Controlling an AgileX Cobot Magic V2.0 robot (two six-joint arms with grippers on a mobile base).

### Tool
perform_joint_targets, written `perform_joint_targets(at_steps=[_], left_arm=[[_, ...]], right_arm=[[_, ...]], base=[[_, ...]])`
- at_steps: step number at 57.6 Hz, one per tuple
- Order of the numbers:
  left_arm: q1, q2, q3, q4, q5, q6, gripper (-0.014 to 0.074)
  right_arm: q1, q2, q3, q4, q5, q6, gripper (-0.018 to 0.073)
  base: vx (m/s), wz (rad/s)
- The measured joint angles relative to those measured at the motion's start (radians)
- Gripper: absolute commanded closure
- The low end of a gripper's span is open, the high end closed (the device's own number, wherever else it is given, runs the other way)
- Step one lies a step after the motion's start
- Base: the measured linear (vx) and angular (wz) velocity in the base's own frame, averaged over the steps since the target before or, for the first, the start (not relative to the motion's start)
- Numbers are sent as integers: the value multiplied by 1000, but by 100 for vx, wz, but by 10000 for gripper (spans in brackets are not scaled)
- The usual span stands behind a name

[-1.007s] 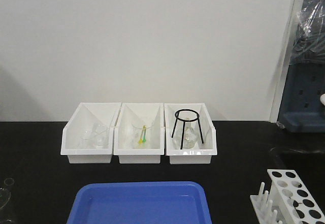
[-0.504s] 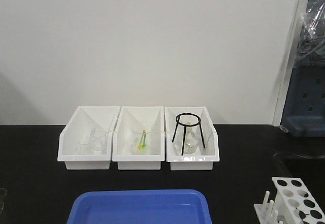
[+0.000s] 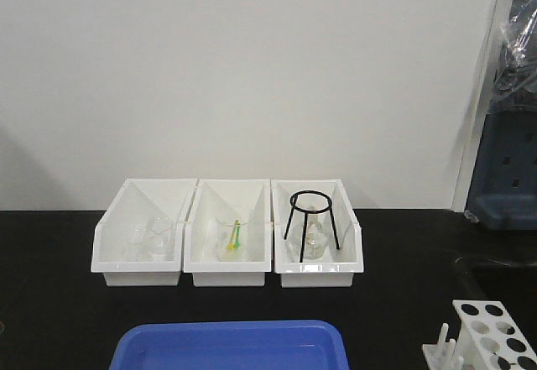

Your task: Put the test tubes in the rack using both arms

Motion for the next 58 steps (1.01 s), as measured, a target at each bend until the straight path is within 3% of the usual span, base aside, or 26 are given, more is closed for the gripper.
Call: perform_joint_targets(at_steps=[58], left_arm=[[0, 0, 0, 0, 0, 0, 601]], right_arm=[[0, 0, 0, -4, -1, 0, 568]], base=[[0, 0]])
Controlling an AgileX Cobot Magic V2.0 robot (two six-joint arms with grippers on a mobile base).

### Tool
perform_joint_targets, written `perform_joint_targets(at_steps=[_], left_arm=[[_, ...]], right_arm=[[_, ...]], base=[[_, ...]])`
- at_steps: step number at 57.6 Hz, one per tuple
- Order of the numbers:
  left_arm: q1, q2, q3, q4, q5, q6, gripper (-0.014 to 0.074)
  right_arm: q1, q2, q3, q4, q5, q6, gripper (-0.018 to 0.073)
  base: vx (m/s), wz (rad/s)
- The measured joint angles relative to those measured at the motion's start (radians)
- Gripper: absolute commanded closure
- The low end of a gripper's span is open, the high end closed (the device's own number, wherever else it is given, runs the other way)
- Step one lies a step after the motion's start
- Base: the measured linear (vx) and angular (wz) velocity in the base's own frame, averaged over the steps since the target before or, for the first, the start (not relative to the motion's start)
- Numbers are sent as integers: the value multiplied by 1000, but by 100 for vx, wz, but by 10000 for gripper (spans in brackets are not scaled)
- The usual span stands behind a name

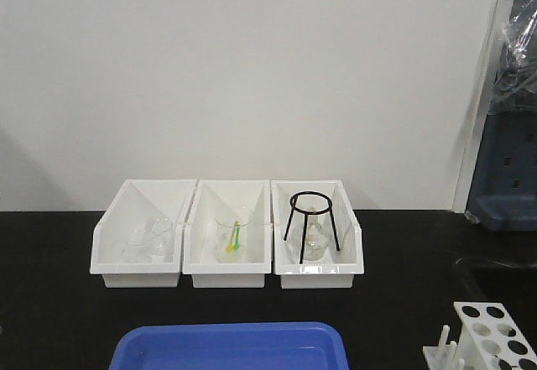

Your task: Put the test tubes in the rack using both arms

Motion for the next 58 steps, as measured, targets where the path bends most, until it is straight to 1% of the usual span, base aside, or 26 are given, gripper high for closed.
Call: perform_joint_targets(at_steps=[7, 15, 24, 27, 31, 38, 41, 46, 53, 58], left_arm=[[0, 0, 0, 0, -1, 0, 601], [0, 0, 0, -16, -25, -2, 601], [0, 0, 0, -33, -98, -5, 601], [0, 0, 0, -34, -141, -12, 601], [0, 0, 0, -34, -180, -19, 600], [0, 0, -19, -36, -211, -37, 590], [0, 0, -43, -36, -207, -45, 580], [0, 0, -108, -35, -155, -52, 559], [0, 12, -207, -16, -81, -53, 499], [0, 67, -273, -7, -39, -53, 446]], right_arm=[[0, 0, 0, 0, -26, 0, 568], [0, 0, 0, 0, -105, 0, 568], [0, 0, 0, 0, -226, 0, 568], [0, 0, 0, 0, -255, 0, 568], [0, 0, 0, -1, -262, 0, 568], [0, 0, -48, -34, -191, -1, 568], [0, 5, -85, -51, -167, -1, 566], [0, 35, -155, -67, -142, -1, 562], [0, 107, -236, -70, -133, -1, 545], [0, 166, -277, -72, -133, -1, 517]], base=[[0, 0], [0, 0], [0, 0], [0, 0], [0, 0], [0, 0], [0, 0], [0, 0], [0, 0], [0, 0]])
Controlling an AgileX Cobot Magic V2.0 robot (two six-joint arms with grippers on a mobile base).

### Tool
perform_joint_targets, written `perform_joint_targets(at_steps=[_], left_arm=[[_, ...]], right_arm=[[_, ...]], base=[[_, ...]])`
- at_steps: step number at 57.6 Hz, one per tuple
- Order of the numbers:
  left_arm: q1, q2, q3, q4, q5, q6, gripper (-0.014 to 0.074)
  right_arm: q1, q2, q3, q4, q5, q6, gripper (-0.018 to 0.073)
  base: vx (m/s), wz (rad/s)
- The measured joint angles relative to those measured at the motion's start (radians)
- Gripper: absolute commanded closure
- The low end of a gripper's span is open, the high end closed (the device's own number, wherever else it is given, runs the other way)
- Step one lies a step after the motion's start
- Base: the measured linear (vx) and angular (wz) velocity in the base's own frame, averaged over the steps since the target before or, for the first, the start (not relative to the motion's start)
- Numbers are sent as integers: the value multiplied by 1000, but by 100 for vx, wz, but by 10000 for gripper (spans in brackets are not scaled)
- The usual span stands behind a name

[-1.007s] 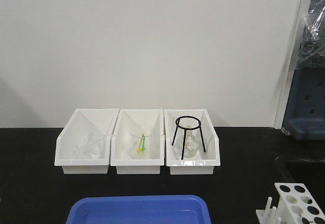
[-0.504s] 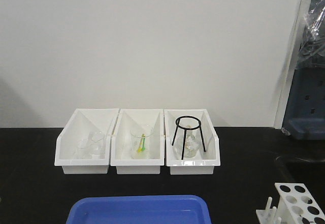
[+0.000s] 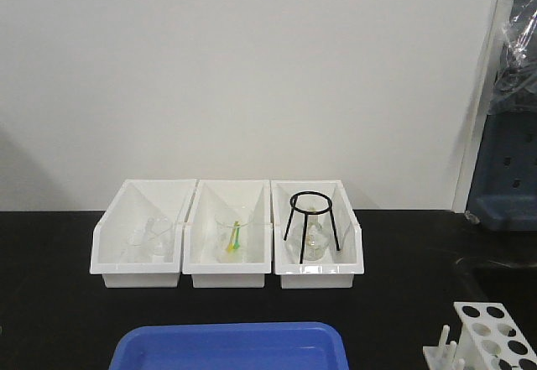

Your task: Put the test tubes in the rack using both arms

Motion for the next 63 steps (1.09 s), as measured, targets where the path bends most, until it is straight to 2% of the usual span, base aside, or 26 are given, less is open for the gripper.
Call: perform_joint_targets(at_steps=[11, 16, 27, 33, 41, 48, 54, 63], left_arm=[[0, 148, -40, 4, 20, 0, 302], [0, 214, -40, 5, 32, 0, 245], [0, 303, -40, 5, 37, 2, 188], [0, 356, -36, 10, 39, 32, 169], [0, 440, -36, 33, 37, 168, 157], [0, 532, -35, 38, -14, 268, 157], [-5, 611, -35, 38, -89, 272, 157], [-39, 762, -35, 38, -236, 239, 157]], right_arm=[[0, 151, -19, 0, 17, 0, 384], [-1, 214, -19, 0, 26, 0, 277], [0, 309, -19, 3, 28, 0, 107], [-1, 337, -19, 11, 28, 0, 85], [0, 354, -19, 14, 28, 0, 85], [-1, 355, -19, 14, 28, 0, 85], [-1, 355, -19, 14, 28, 0, 85], [-1, 355, -19, 14, 28, 0, 85]], base=[[0, 0], [0, 0], [0, 0], [0, 0], [0, 0], [0, 0], [0, 0], [0, 0]])
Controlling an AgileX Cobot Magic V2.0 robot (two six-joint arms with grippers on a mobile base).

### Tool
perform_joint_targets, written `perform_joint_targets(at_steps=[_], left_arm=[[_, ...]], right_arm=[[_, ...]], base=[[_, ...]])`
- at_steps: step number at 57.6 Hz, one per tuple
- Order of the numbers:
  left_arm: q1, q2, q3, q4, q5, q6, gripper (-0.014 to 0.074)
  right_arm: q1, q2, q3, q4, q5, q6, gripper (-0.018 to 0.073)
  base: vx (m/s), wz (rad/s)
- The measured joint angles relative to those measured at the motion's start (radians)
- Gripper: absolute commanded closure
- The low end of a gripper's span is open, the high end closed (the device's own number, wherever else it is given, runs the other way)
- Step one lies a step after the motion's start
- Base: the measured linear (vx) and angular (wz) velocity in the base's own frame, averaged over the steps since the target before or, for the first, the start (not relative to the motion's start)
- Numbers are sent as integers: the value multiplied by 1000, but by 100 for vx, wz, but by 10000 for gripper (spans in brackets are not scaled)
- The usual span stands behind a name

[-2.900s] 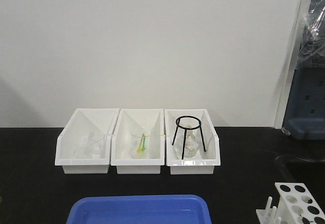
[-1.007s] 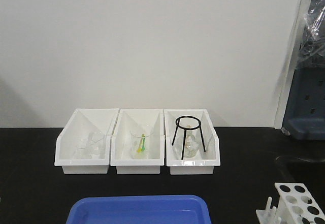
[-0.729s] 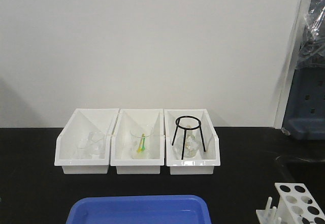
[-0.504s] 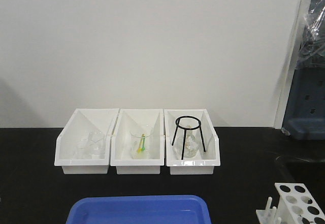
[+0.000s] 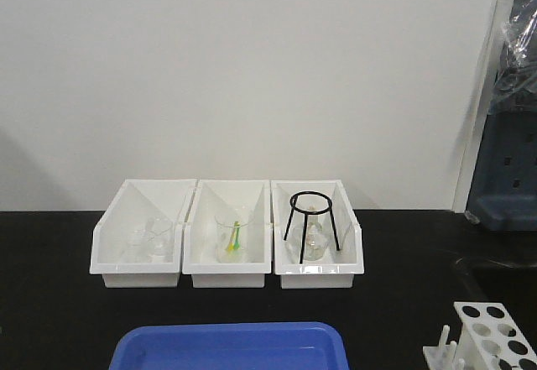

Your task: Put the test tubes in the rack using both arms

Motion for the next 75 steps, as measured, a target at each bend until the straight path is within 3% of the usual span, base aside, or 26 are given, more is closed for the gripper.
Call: perform_joint_targets(at_steps=[11, 12, 22, 42, 63, 75], left_arm=[[-13, 207, -1, 1, -197, -19, 157], [-13, 311, -1, 28, -258, -20, 157], [-13, 406, -2, 71, -347, -21, 157], [-13, 591, -3, 71, -592, -18, 157], [-13, 690, -3, 71, -741, 49, 157], [-13, 691, -3, -25, -777, 74, 157]], right_arm=[[0, 0, 0, 1, 23, 0, 85], [0, 0, 0, 1, 56, 0, 85], [0, 0, 0, 1, 127, 0, 85], [0, 0, 0, 1, 141, 0, 85], [0, 0, 0, 1, 120, 0, 85], [0, 0, 0, 1, 120, 0, 85]], base=[[0, 0], [0, 0], [0, 0], [0, 0], [0, 0], [0, 0]])
